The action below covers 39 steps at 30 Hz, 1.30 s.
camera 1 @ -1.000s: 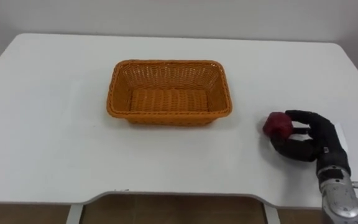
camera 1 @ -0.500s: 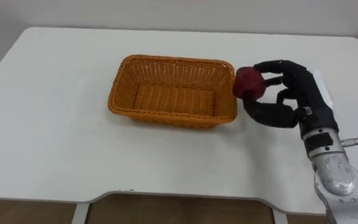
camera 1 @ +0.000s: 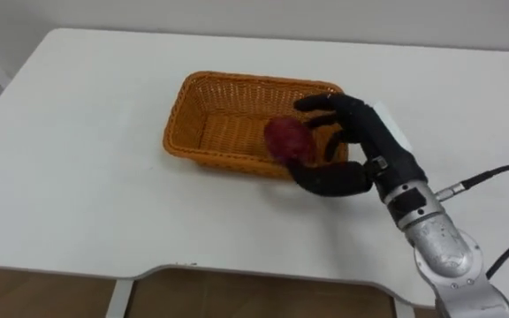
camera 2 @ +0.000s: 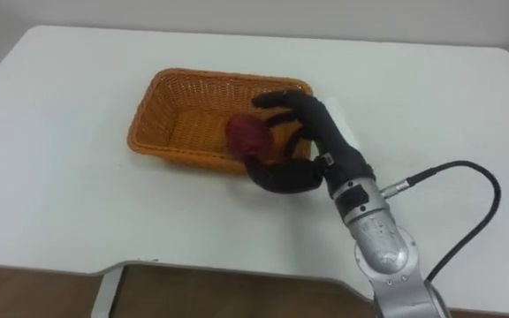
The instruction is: Pick and place apple
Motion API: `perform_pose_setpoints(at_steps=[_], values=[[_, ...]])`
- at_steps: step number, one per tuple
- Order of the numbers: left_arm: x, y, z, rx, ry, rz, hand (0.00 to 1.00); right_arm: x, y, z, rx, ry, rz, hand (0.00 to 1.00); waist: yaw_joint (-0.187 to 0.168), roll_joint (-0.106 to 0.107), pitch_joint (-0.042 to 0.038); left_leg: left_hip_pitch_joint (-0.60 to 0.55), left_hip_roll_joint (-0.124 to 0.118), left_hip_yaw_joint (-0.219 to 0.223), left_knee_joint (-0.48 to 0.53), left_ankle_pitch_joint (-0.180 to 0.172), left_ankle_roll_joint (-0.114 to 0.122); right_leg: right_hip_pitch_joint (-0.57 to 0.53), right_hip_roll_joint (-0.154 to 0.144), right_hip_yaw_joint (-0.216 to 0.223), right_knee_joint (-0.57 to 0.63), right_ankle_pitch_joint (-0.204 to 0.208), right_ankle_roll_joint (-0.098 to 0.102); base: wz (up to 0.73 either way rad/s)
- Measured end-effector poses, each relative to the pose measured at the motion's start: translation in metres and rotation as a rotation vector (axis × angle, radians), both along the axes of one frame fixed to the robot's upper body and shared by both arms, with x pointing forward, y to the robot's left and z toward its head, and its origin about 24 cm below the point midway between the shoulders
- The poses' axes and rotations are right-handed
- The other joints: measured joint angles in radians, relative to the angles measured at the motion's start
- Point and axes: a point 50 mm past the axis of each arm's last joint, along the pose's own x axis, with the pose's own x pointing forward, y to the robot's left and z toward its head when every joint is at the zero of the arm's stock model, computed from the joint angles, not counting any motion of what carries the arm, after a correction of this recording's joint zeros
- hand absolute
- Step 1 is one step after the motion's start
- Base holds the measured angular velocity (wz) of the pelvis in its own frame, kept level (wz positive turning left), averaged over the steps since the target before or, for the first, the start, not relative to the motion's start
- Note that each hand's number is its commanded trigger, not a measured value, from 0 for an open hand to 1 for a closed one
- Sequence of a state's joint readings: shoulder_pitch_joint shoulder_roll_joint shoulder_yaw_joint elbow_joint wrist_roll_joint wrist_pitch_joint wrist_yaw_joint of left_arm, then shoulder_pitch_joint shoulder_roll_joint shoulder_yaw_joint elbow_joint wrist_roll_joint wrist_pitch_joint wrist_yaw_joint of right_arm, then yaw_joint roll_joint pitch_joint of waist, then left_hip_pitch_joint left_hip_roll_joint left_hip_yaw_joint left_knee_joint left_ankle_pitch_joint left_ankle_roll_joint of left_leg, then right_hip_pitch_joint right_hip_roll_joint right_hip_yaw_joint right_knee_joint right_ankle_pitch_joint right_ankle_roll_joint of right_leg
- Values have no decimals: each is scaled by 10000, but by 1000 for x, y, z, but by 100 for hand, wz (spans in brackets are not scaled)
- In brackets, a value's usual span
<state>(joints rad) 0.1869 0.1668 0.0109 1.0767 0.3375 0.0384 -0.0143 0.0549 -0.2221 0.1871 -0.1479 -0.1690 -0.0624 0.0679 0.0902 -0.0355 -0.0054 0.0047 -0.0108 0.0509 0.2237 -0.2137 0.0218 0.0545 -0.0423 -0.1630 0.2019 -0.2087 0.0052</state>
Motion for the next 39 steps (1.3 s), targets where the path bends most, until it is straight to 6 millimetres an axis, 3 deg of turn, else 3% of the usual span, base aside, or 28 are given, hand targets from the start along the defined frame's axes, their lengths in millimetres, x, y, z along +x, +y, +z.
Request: perform_pose_setpoints(at_steps=[3, 5, 8, 15, 19, 21, 25, 31, 32, 39], values=[[1, 0, 0, 43, 1, -175, 0, -2, 10, -2, 136, 92, 315, 0, 9, -72, 38, 0, -7, -37, -1, 0, 0, 21, -3, -25, -4, 4, 6, 4], [2, 0, 0, 50, -17, -240, 0, -2, 13, -3, 238, 111, 376, 0, 0, -78, 133, -13, -11, -29, -1, 0, 0, 14, -9, -25, -14, 8, 12, 0], [0, 0, 0, 39, 65, -234, 0, -2, 13, -2, 299, 112, 375, 0, -23, -40, 165, -97, -9, -14, -2, -2, 1, -22, -10, -37, -24, 9, 14, 0], [-5, -1, -1, 19, 179, -65, 0, 2, -5, 6, 417, -375, -631, 0, -65, 35, 152, -59, -13, -18, 43, -1, 1, -18, -12, -29, -21, 9, 13, 0], [-13, 0, -1, 13, 276, 256, 0, 7, -35, 24, 1118, -1306, -2229, 0, -327, 63, 125, -29, -17, -31, 67, -1, 2, 25, -14, 16, -21, 9, 14, 1], [-18, 2, -1, 87, 339, 448, 0, 7, -51, 30, 1291, -1757, -3135, 0, -459, 86, 65, 1, -11, 15, 35, -1, 2, 15, -9, 111, -16, 9, 14, -8], [-32, 10, 1, 478, 319, 1298, 0, -1, -100, 47, 1698, -3019, -5864, 0, -910, 89, 27, 160, -12, 40, -15, 2, 5, 126, -3, 118, -11, 8, 15, -3], [-42, 18, 3, 900, 185, 2071, 0, -29, -157, 72, 1887, -5416, -9987, 0, -1344, -82, -11, 253, 10, 214, -33, 2, 5, 131, 16, 262, 23, 7, 16, -9], [-44, 19, 3, 960, 194, 2206, 0, -36, -166, 76, 1994, -5836, -10783, 0, -1414, -130, 14, 250, 20, 237, -37, 0, 4, 125, 26, 291, 26, 8, 15, -4], [-51, 22, 4, 1258, 333, 2467, 0, -77, -205, 79, 3105, -7425, -14784, 0, -1801, -243, 17, 260, 30, 284, -175, -3, 4, 96, 54, 374, 3, 27, 19, -2]])
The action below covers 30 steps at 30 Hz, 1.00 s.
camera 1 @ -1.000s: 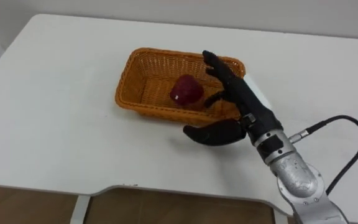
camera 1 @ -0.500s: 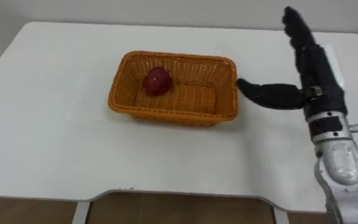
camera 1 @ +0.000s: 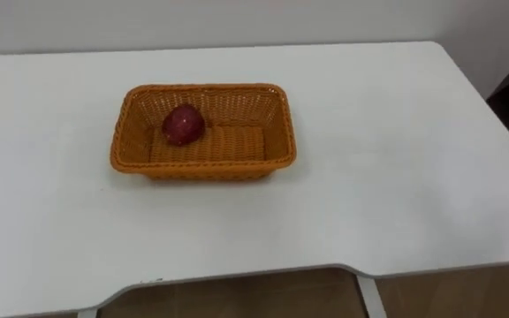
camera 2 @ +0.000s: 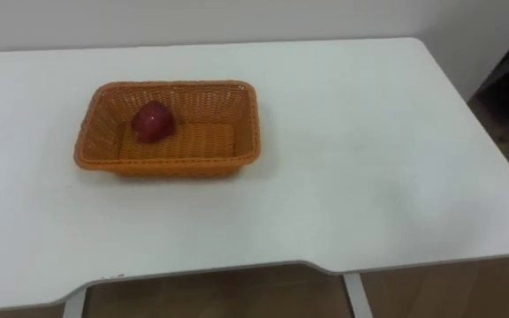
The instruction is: Pick and place apple
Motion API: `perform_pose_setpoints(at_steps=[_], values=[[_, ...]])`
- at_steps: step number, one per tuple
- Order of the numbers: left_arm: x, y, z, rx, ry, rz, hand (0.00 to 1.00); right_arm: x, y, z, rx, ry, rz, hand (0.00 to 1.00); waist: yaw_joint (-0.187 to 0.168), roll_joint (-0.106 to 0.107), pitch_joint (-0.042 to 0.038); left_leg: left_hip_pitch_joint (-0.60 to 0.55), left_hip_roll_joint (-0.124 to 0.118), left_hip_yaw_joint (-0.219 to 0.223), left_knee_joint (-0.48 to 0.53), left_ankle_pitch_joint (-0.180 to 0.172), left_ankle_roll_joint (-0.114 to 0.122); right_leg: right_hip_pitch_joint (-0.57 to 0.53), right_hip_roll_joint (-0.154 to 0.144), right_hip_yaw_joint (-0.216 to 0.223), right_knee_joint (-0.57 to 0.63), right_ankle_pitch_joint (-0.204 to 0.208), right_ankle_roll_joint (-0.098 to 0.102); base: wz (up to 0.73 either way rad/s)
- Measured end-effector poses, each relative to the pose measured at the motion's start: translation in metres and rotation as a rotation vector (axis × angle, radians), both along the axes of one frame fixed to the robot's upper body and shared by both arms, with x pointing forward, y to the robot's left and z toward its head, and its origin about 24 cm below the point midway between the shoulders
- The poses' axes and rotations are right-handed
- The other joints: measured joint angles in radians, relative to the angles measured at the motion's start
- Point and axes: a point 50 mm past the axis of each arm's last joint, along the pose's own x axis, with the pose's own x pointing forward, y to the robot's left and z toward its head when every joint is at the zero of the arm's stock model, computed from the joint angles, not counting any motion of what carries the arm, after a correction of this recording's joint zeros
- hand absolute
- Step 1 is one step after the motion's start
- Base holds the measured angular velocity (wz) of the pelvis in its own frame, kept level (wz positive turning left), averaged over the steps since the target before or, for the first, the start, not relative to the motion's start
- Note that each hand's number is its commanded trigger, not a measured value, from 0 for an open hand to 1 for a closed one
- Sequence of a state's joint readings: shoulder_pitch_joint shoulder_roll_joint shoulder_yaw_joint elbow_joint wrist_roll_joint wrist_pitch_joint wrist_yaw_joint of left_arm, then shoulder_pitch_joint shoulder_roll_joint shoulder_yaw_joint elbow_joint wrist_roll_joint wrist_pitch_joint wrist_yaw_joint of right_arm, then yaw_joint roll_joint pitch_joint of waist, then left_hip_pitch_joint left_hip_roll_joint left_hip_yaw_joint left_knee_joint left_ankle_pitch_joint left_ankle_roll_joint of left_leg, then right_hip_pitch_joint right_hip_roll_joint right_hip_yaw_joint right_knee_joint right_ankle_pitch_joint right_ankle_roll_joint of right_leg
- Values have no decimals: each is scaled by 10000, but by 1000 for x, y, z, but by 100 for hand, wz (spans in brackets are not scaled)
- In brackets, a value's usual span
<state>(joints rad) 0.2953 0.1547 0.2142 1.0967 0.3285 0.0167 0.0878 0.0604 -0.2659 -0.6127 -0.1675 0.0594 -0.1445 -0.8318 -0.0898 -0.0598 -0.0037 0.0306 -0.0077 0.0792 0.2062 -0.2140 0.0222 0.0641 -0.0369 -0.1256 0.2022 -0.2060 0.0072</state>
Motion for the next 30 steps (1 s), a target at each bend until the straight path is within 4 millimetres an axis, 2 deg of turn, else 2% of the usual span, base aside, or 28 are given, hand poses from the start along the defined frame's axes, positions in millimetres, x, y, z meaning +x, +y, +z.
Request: perform_pose_setpoints(at_steps=[3, 4, 5, 6, 8, 9, 11, 12, 14, 17, 20, 23, 26, 30], values=[[-3, 1, 1, 299, 100, 101, 0, -8, -13, -23, 1247, 116, -959, 0, -166, 43, 2, -45, 3, 10, 9, 1, 1, -50, 1, 9, 3, 11, 4, 0], [-1, 3, 1, 410, 71, 181, 0, -12, -21, -41, 2076, 468, -1266, 0, -235, 92, 17, -69, 3, 6, 18, 1, 1, -52, -3, -19, 0, 17, 7, 5], [1, 4, 2, 466, -14, 195, 0, -19, -27, -62, 3045, 926, -1576, 0, -259, 77, -20, -112, 0, -16, 4, 1, 1, -83, -6, -35, -1, 17, 8, 7], [3, 4, 2, 487, -64, 182, 0, -23, -29, -74, 3539, 1232, -1728, 0, -238, 90, -29, -138, 0, -17, 3, 1, 1, -101, -6, -43, -1, 17, 8, 7], [6, 4, 3, 530, -147, 173, 0, -44, -35, -121, 5641, 2365, -2533, 0, -157, 208, -69, -192, -13, -33, 32, 0, 3, -132, -26, -94, 1, 17, 9, 4], [6, 4, 3, 535, -148, 191, 0, -51, -35, -134, 6197, 2690, -2740, 0, -135, 243, -79, -195, -15, -33, 36, 0, 4, -132, -32, -108, 1, 17, 9, 3], [5, 5, 3, 549, -22, 252, 0, -76, -24, -185, 8179, 4218, -3470, 0, -132, 348, -109, -179, -21, -73, 12, 1, 6, -106, -30, -109, -20, 14, 11, 2], [6, 5, 3, 549, -38, 297, 0, -83, -19, -196, 8640, 4632, -3582, 0, -135, 390, -120, -172, -21, -78, 21, 1, 6, -87, -31, -124, -19, 13, 12, 4], [9, 4, 3, 520, -210, 352, 0, -111, 6, -234, 10137, 6114, -3774, 0, -104, 507, -75, -93, -20, -89, 27, 4, 5, 9, -32, -133, -58, 2, 12, 0], [10, 2, 3, 268, -228, 331, 0, -136, 29, -259, 11351, 7372, -3791, 0, -82, 501, -69, 7, -31, -21, 16, 3, 5, 81, -23, 66, -162, -22, 10, -6], [10, 3, 3, 247, -217, 325, 0, -154, 45, -275, 12004, 8830, -3446, 0, -69, 399, -7, 151, -49, -22, -3, -6, 16, 169, -22, 139, -167, -67, 41, -3], [10, 2, 2, 75, -75, 290, 0, -169, 58, -286, 12691, 10175, -2759, 0, 103, 339, 9, 127, -52, -19, -18, -48, 47, 148, -20, 149, -180, -70, 57, 0], [4, 1, 2, -74, 314, 390, 0, -177, 71, -295, 13331, 11471, -1395, 0, 275, 361, 7, 168, -58, -14, -3, -52, 53, 213, -23, 130, -171, -59, 59, 0], [2, -2, 1, -224, 508, 459, 0, -178, 83, -302, 13773, 12672, 487, 0, 440, 467, 20, 176, -58, -24, -4, -52, 53, 264, -24, 97, -165, -56, 54, 0]])
